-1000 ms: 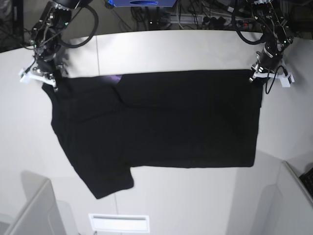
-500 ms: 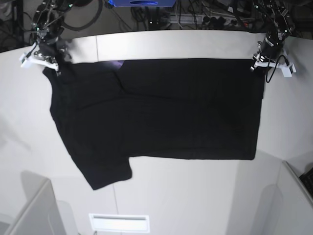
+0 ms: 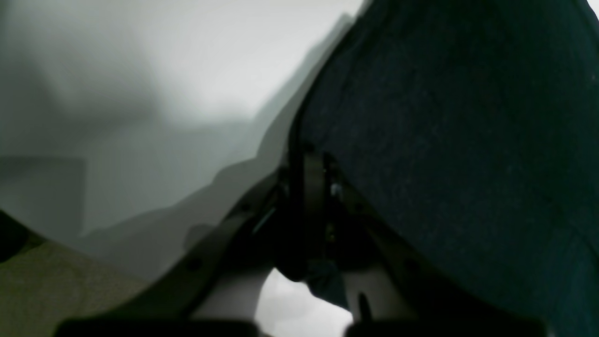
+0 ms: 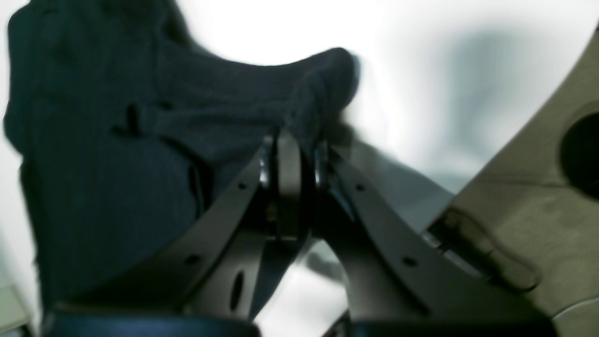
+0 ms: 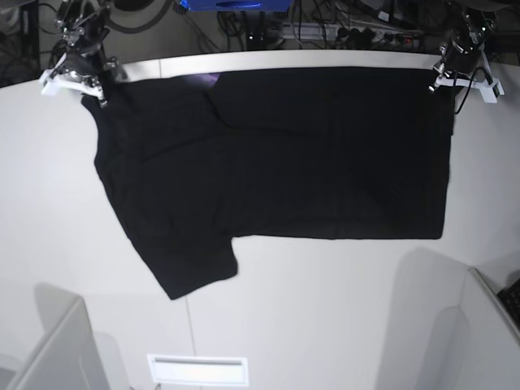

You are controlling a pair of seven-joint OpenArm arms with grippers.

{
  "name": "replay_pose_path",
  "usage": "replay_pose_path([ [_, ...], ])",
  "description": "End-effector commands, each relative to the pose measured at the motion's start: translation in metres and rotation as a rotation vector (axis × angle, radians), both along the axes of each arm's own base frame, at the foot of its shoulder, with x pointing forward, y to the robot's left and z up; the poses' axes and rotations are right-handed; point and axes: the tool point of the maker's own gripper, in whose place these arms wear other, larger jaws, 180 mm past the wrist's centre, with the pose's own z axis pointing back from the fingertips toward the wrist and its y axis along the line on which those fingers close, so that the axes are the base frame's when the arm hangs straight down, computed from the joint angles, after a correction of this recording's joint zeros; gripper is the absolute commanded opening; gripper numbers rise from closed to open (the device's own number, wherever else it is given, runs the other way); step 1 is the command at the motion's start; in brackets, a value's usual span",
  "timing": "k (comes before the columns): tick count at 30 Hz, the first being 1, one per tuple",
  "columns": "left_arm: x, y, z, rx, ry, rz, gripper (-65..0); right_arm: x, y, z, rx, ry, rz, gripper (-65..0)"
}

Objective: Fold the T-shirt properly
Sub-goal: 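Pull the shirt toward the robot with both grippers, then release, then move both grippers to the opposite side edge at sleeve and hem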

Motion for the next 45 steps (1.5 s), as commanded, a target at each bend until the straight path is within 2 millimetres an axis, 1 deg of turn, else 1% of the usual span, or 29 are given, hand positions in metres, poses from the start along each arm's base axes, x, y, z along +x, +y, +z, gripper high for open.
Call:
replay_pose_path([
  [1, -0.002, 0.008, 0.007, 0.033, -0.006, -0.001, -65.0, 0.001, -0.005, 0.01, -0.026, -0.026, 0.002, -65.0],
  [3, -0.007, 0.008, 0.006, 0.035, 0.006, -0.003, -65.0, -0.004, -0.005, 0.013, -0.028, -0.025, 0.005, -65.0],
  [5, -0.007, 0.008, 0.007, 0.036, 0.005, -0.004, -65.0, -0.008, -0.005, 0.016, -0.034, -0.023, 0.008, -65.0],
  [8, -0.013, 0.008, 0.006, 0.036, 0.017, -0.005, -65.0, -0.013, -0.005, 0.018, -0.042, -0.015, 0.012, -65.0],
  [11, -0.014, 0.008, 0.005, 0.035, 0.022, -0.004, -65.0, -0.02, -0.005, 0.015, -0.039, 0.002, 0.012, -65.0],
  [18, -0.013, 0.007, 0.006, 0.034, 0.018, -0.004, -65.0, -0.022, -0.005, 0.014, -0.038, 0.01, 0.01, -65.0],
  [26, -0.014, 0.007, 0.005, 0.031, 0.018, -0.002, -65.0, -0.023, 0.007, 0.01, 0.019, 0.039, 0.048, -65.0],
  [27, -0.014, 0.007, 0.005, 0.031, 0.018, -0.002, -62.4, -0.023, 0.007, 0.01, 0.019, 0.039, 0.048, -62.7],
  [28, -0.013, 0.007, 0.006, 0.032, 0.015, -0.003, -54.6, -0.023, 0.007, 0.01, 0.018, 0.037, 0.05, -54.5],
  [29, -0.013, 0.007, 0.006, 0.032, 0.015, -0.003, -47.4, -0.024, 0.006, 0.01, 0.017, 0.038, 0.048, -47.6],
  [30, -0.012, 0.007, 0.006, 0.032, 0.013, -0.003, -40.6, -0.024, 0.004, 0.01, 0.013, 0.038, 0.043, -41.1],
  [31, -0.012, 0.007, 0.006, 0.032, 0.013, -0.003, -33.2, -0.024, 0.003, 0.01, 0.012, 0.038, 0.042, -36.0],
  [32, -0.012, 0.008, 0.006, 0.033, 0.013, -0.002, -27.5, -0.024, 0.003, 0.011, 0.01, 0.037, 0.04, -33.9],
  [33, -0.012, 0.012, 0.008, 0.04, 0.01, 0.006, -23.4, -0.025, 0.001, 0.012, 0.006, 0.036, 0.035, -33.9],
  [34, -0.014, 0.017, 0.011, 0.05, 0.004, 0.021, -20.4, -0.026, -0.007, 0.015, -0.012, 0.032, 0.02, -33.9],
  [35, -0.015, 0.023, 0.014, 0.061, 0.0, 0.038, -18.8, -0.027, -0.014, 0.019, -0.032, 0.028, 0.006, -33.9],
  [37, -0.018, 0.037, 0.024, 0.089, -0.016, 0.068, -18.8, -0.029, -0.025, 0.029, -0.065, 0.013, -0.012, -33.9],
  [40, -0.011, 0.052, 0.053, 0.158, -0.075, 0.083, -18.6, -0.023, -0.036, 0.048, -0.112, -0.018, -0.012, -33.9],
  [43, 0.0, 0.06, 0.088, 0.236, -0.141, 0.074, -18.6, -0.011, -0.041, 0.066, -0.158, -0.059, 0.017, -33.9],
  [44, 0.008, 0.06, 0.098, 0.253, -0.17, 0.067, -18.6, -0.004, -0.042, 0.071, -0.17, -0.074, 0.031, -33.9],
  [45, 0.018, 0.06, 0.108, 0.27, -0.201, 0.056, -18.6, 0.009, -0.042, 0.075, -0.177, -0.099, 0.053, -33.9],
])
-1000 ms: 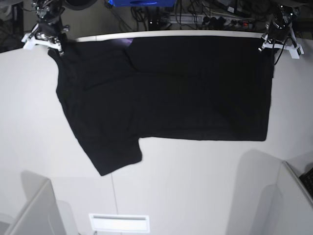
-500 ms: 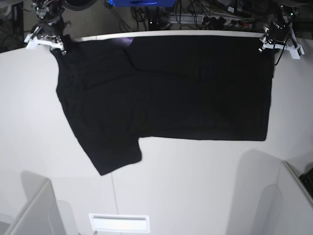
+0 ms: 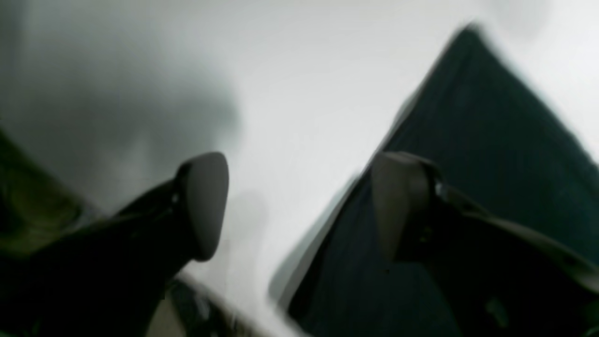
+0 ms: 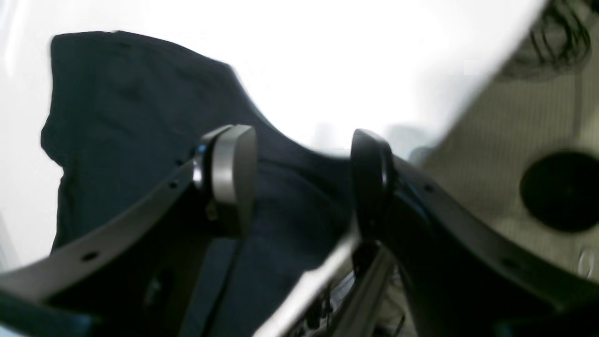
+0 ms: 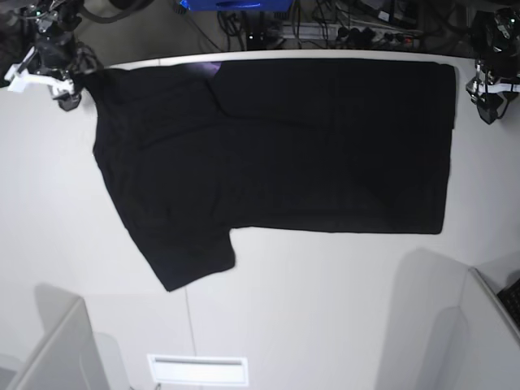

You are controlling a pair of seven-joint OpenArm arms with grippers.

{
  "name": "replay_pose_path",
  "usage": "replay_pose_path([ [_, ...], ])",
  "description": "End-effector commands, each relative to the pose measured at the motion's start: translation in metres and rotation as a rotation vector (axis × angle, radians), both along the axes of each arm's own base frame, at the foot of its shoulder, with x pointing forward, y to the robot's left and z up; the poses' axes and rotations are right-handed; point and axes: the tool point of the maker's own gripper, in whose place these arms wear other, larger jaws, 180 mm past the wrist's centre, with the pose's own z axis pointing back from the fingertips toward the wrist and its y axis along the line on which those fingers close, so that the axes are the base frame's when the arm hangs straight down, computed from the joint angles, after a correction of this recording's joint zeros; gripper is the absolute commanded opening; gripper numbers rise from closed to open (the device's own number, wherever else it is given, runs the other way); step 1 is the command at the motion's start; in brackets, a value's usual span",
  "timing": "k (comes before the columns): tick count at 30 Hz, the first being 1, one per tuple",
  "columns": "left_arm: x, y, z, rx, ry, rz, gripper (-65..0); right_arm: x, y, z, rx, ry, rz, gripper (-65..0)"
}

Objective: Fold the T-shirt properly
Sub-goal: 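Move both grippers to the opposite side edge at sleeve and hem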

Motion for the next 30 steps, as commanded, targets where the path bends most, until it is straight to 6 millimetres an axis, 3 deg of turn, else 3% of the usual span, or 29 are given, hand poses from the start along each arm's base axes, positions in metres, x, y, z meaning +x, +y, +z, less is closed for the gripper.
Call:
replay_pose_path([
  [1, 0.013, 0.005, 0.019, 0.045, -0.051, -0.022, -18.6, 0.019, -0.006, 0.017, -0.042, -0.061, 0.027, -33.9],
  [8, 0.066, 0.002, 0.047, 0.078, -0.155, -0.099, -18.8, 0.081, 0.001, 0.028, -0.062, -0.134, 0.16, -33.9],
  [14, 0.114, -0.005, 0.058, 0.073, -0.214, -0.172, -18.8, 0.133, 0.012, 0.02, -0.052, -0.148, 0.245, -33.9],
  [24, 0.163, 0.007, 0.043, 0.049, -0.173, -0.22, -18.8, 0.211, 0.038, 0.021, -0.159, -0.134, 0.367, -33.2],
  [30, 0.183, 0.01, 0.038, 0.21, -0.063, -0.254, -18.8, 0.254, 0.05, 0.011, -0.122, -0.104, 0.406, -33.0],
])
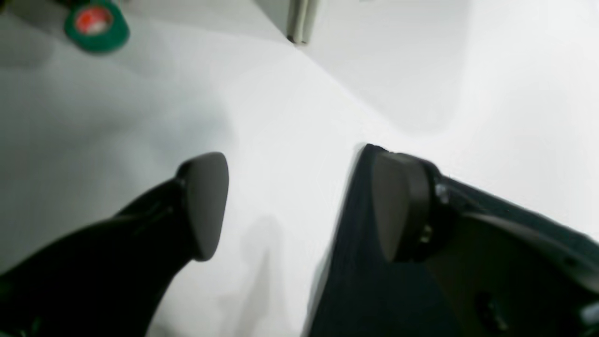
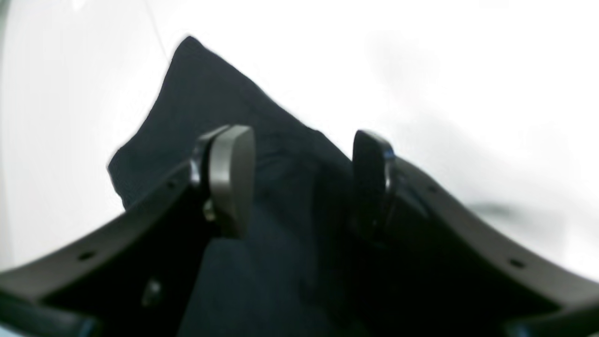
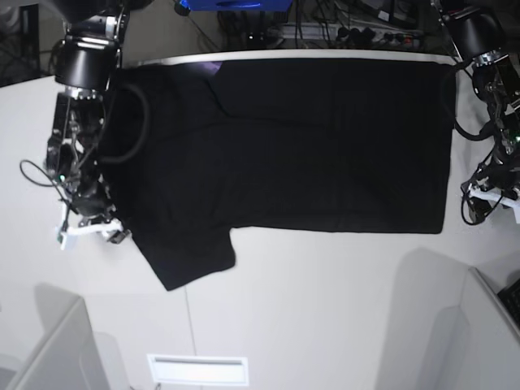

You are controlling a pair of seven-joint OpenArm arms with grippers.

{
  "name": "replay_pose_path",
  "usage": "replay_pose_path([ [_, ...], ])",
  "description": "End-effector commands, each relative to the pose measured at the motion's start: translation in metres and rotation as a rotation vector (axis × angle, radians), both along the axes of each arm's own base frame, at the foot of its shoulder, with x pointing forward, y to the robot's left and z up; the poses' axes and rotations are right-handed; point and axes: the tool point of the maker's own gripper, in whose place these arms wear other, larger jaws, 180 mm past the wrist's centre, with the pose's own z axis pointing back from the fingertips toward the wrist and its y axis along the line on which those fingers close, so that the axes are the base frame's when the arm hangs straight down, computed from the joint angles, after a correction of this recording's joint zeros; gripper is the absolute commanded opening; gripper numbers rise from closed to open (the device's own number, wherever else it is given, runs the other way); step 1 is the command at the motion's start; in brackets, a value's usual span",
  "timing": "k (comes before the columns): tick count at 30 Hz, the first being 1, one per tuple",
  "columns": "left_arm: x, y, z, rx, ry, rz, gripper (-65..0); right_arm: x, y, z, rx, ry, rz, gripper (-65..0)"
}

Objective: Fold the T-shirt properly
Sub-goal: 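Move both grippers to the opposite side edge at sleeve and hem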

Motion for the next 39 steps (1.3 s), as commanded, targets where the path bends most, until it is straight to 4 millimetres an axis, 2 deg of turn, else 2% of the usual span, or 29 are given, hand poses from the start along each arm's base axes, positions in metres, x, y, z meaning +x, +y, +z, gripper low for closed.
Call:
replay_pose_path([
  [1, 0.009, 0.009, 0.022, 0.057, -0.049, 0.001, -18.8, 0.02, -0.007, 0.022, -0.032, -0.061, 0.009, -32.9],
  [4, 0.012, 0.012, 0.022, 0.06, -0.047, 0.007, -18.8, 0.04, 0.007, 0.017, -0.033, -0.033, 0.054, -32.9],
  [9, 0.015, 0.017, 0.018, 0.043, -0.042, 0.022, -18.8, 0.065, 0.005, 0.012, -0.004, 0.008, 0.041, -30.9],
  [12, 0.014, 0.019, 0.01, 0.031, -0.026, 0.033, -18.8, 0.075, 0.01, 0.009, 0.012, 0.014, 0.083, -26.7],
  [16, 0.013, 0.021, 0.008, 0.028, -0.02, 0.038, -18.8, 0.086, 0.016, 0.0, 0.036, 0.05, 0.124, -26.3],
  [18, 0.013, 0.022, 0.007, 0.026, -0.019, 0.039, -18.8, 0.089, 0.024, -0.007, -0.017, 0.081, 0.2, -26.3],
  [21, 0.016, 0.021, 0.01, 0.025, -0.028, 0.039, -18.8, 0.088, 0.034, -0.018, -0.09, 0.12, 0.293, -26.4],
  [27, 0.016, 0.021, 0.01, 0.025, -0.028, 0.039, -18.8, 0.081, 0.03, -0.037, -0.138, 0.148, 0.291, -26.6],
  [34, 0.017, 0.02, 0.009, 0.026, -0.026, 0.038, -18.8, 0.075, 0.029, -0.044, -0.189, 0.176, 0.316, -26.9],
  [39, 0.015, 0.02, 0.008, 0.025, -0.021, 0.038, -18.8, 0.063, 0.03, -0.057, -0.183, 0.209, 0.324, -26.9],
])
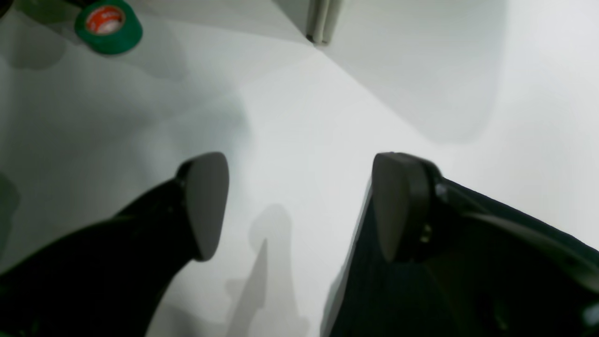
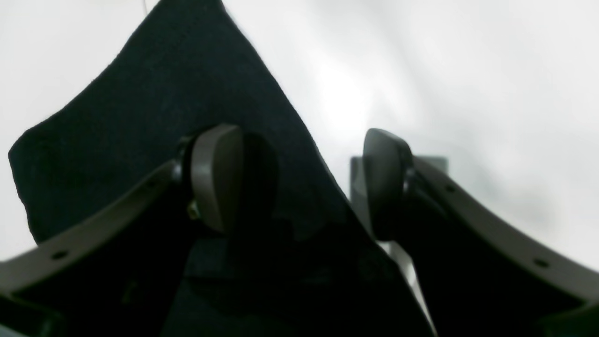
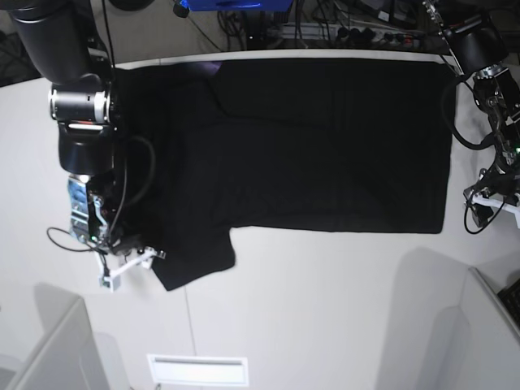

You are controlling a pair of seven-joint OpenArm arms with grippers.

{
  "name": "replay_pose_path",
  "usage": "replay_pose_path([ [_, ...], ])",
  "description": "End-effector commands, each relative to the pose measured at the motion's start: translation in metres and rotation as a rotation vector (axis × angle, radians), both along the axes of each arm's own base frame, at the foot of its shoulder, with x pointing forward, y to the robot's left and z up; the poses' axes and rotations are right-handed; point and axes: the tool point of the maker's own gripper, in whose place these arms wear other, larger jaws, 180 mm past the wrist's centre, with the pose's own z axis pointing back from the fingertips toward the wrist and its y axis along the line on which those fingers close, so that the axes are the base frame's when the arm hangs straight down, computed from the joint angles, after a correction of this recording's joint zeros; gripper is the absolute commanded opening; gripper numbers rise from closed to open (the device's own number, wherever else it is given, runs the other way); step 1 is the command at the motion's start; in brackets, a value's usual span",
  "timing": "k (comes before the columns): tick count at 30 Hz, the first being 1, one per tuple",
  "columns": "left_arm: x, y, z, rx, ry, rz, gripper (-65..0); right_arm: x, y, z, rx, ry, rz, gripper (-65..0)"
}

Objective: Fold the T-shirt properly
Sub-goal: 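Move both grippers to the opposite side edge at sleeve and hem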

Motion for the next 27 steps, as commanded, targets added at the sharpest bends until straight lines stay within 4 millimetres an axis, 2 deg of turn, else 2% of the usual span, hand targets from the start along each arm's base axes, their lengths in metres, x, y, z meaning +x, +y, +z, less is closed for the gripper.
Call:
replay_pose_path([
  [1, 0.007, 0.007, 0.018, 0.035, -0.044, -0.001, -18.8, -0.007, -0.003, -0.004, -0.009, 0.052, 0.005, -26.9],
  [3, 0.005, 0.009, 0.012, 0.021, -0.034, 0.005, -18.8, -0.01, 0.004, -0.008, -0.001, 0.06, 0.013, -27.5],
  [7, 0.0, 0.013, -0.004, -0.005, 0.001, 0.025, -18.8, -0.014, 0.004, -0.013, -0.001, 0.069, 0.014, -37.2],
  [12, 0.001, 0.016, -0.013, -0.03, 0.017, 0.042, -18.8, -0.016, 0.004, -0.014, -0.001, 0.072, 0.014, -45.8],
  [14, 0.006, 0.017, -0.009, -0.033, 0.003, 0.044, -18.3, -0.016, 0.004, -0.014, -0.001, 0.074, 0.015, -53.0],
  [16, 0.008, 0.018, -0.011, -0.04, 0.007, 0.05, -17.8, -0.016, 0.004, -0.014, -0.001, 0.074, 0.015, -63.5],
  [17, 0.008, 0.019, -0.015, -0.049, 0.012, 0.057, -17.6, -0.016, 0.005, -0.014, 0.001, 0.074, 0.016, -65.0],
  [19, 0.022, 0.013, -0.016, -0.065, 0.011, 0.043, -17.6, -0.016, 0.005, -0.014, 0.003, 0.073, 0.014, -65.0],
  [22, 0.038, -0.004, -0.032, -0.085, 0.059, -0.008, -17.4, -0.016, 0.005, -0.014, 0.003, 0.075, 0.015, -65.0],
  [27, 0.065, -0.015, -0.035, -0.124, 0.071, -0.028, -17.4, -0.016, 0.006, -0.014, 0.006, 0.089, 0.019, -65.0],
])
